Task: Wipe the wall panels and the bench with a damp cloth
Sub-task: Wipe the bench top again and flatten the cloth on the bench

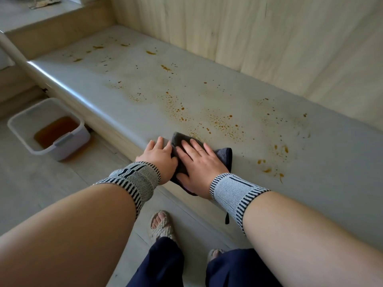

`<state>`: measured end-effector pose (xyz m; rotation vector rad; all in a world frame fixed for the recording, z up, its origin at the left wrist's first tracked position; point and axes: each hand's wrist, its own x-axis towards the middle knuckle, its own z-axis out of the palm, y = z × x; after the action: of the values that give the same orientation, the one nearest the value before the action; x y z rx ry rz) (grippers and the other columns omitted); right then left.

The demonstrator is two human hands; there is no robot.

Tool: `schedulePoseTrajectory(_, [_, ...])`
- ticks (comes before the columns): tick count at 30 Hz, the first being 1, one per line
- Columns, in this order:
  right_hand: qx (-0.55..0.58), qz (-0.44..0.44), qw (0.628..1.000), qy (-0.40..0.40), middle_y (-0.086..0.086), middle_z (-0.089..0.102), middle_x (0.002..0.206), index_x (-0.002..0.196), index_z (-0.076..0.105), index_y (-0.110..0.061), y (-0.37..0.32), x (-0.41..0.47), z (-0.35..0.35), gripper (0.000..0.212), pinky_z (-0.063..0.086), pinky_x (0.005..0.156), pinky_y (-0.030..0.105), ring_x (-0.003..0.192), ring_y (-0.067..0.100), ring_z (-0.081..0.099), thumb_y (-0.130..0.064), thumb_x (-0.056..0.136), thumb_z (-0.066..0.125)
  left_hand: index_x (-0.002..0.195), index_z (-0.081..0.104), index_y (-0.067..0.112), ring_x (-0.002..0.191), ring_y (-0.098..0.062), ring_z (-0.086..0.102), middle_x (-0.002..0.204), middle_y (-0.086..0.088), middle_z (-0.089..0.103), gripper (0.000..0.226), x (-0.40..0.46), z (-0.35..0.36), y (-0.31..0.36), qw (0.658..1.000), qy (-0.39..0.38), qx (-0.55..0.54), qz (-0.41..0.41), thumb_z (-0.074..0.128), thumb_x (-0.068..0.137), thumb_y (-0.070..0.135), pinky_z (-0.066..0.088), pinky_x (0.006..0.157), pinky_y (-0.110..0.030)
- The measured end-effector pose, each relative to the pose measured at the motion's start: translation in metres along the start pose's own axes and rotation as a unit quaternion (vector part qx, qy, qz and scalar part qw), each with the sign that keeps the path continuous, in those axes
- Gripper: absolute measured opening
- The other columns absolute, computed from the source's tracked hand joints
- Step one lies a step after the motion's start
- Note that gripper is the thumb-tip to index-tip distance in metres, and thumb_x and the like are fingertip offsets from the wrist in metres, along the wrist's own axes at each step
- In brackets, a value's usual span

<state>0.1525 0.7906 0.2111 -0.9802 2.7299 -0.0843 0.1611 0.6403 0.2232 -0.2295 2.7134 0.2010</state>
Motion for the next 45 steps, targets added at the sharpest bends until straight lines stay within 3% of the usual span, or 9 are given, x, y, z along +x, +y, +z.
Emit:
schedulePoseTrajectory(5, [-0.014, 0.008, 1.000, -0.012, -0.002, -0.010, 0.163, 0.155, -0.002, -0.023, 0.042, -0.049, -0.003, 0.073, -0.010, 0.120, 0.040, 0.149, 0.016, -0.013, -0.055, 0.098, 0.029, 0.151, 0.023, 0.024, 0.148, -0.028, 0.011, 0.162, -0.003, 0.011, 0.075, -0.018, -0.002, 0.041, 0.999, -0.012, 0.030, -0.027, 0.031, 0.092, 0.069, 0.027, 0.114, -0.057])
schedulePoseTrajectory(12, [0.008, 0.127, 0.992, 0.006, -0.005, -0.007, 0.163, 0.156, 0.000, -0.025, 0.114, -0.111, 0.001, 0.071, -0.007, 0.121, 0.043, 0.149, 0.014, -0.011, -0.056, 0.098, 0.027, 0.153, 0.024, 0.020, 0.152, -0.023, 0.000, 0.166, 0.001, -0.002, 0.060, -0.021, 0.000, 0.143, 0.994, -0.037, 0.025, 0.095, 0.024, 0.103, 0.052, 0.020, 0.119, -0.054])
schedulePoseTrajectory(18, [0.047, 0.369, 0.926, 0.072, 0.000, 0.003, 0.164, 0.156, 0.009, -0.021, 0.157, -0.123, 0.003, 0.068, 0.000, 0.121, 0.048, 0.150, 0.021, 0.000, -0.054, 0.098, 0.024, 0.157, -0.003, 0.010, 0.151, -0.029, -0.006, 0.165, -0.003, -0.010, 0.097, -0.023, 0.013, 0.182, 0.993, -0.079, 0.067, 0.057, 0.031, 0.091, 0.074, 0.021, 0.118, -0.059])
schedulePoseTrajectory(25, [0.171, 0.422, 0.889, 0.056, 0.003, -0.001, 0.164, 0.156, 0.010, -0.019, 0.124, -0.101, -0.012, 0.063, 0.002, 0.120, 0.045, 0.149, 0.026, -0.002, -0.044, 0.101, 0.026, 0.157, -0.008, 0.012, 0.151, -0.030, -0.009, 0.165, -0.003, -0.015, 0.102, -0.023, 0.014, 0.182, 0.992, -0.083, 0.079, 0.056, 0.040, 0.090, 0.072, 0.019, 0.118, -0.059])
schedulePoseTrajectory(30, [0.204, 0.353, 0.908, 0.098, 0.002, 0.038, 0.150, 0.143, 0.040, -0.021, 0.142, -0.119, -0.033, 0.044, 0.030, 0.110, 0.042, 0.135, 0.024, 0.033, -0.030, 0.100, 0.032, 0.151, 0.023, 0.010, 0.142, -0.031, 0.021, 0.156, -0.004, 0.019, 0.079, -0.019, 0.006, 0.186, 0.995, -0.087, 0.035, 0.017, 0.042, 0.092, 0.059, 0.034, 0.112, -0.054])
schedulePoseTrajectory(33, [0.102, 0.399, 0.904, 0.116, 0.001, 0.028, 0.156, 0.146, 0.036, -0.023, 0.202, -0.141, -0.034, 0.046, 0.027, 0.114, 0.045, 0.141, 0.026, 0.026, -0.025, 0.100, 0.035, 0.137, 0.047, 0.011, 0.129, -0.027, 0.041, 0.137, -0.008, 0.047, 0.045, -0.025, -0.007, 0.210, 0.995, 0.049, -0.082, -0.029, 0.042, 0.096, 0.030, 0.041, 0.108, -0.043])
schedulePoseTrajectory(37, [0.092, 0.512, 0.848, 0.098, 0.004, 0.022, 0.158, 0.144, 0.036, -0.022, 0.254, -0.169, -0.005, 0.051, 0.019, 0.115, 0.046, 0.144, 0.027, 0.015, -0.040, 0.097, 0.030, 0.153, 0.023, 0.020, 0.148, -0.027, 0.014, 0.160, -0.008, 0.019, 0.066, -0.047, 0.013, 0.268, 0.992, 0.020, -0.047, 0.114, 0.039, 0.098, 0.052, 0.017, 0.120, -0.048])
schedulePoseTrajectory(40, [0.050, 0.521, 0.844, 0.114, 0.006, 0.026, 0.156, 0.143, 0.036, -0.022, 0.253, -0.169, 0.009, 0.055, 0.020, 0.113, 0.045, 0.142, 0.028, 0.018, -0.044, 0.094, 0.026, 0.157, -0.008, 0.022, 0.149, -0.033, -0.020, 0.163, -0.011, -0.020, 0.080, -0.041, 0.046, 0.286, 0.993, -0.023, 0.048, 0.107, 0.025, 0.098, 0.064, -0.008, 0.120, -0.057])
schedulePoseTrajectory(45, [0.042, 0.518, 0.846, 0.120, 0.011, 0.025, 0.156, 0.146, 0.034, -0.018, 0.258, -0.164, 0.017, 0.059, 0.017, 0.115, 0.048, 0.144, 0.031, 0.017, -0.043, 0.093, 0.027, 0.157, -0.002, 0.033, 0.151, -0.028, -0.015, 0.165, -0.003, -0.015, 0.077, 0.027, 0.026, 0.289, 0.986, 0.033, 0.073, 0.145, 0.024, 0.095, 0.070, -0.007, 0.120, -0.055])
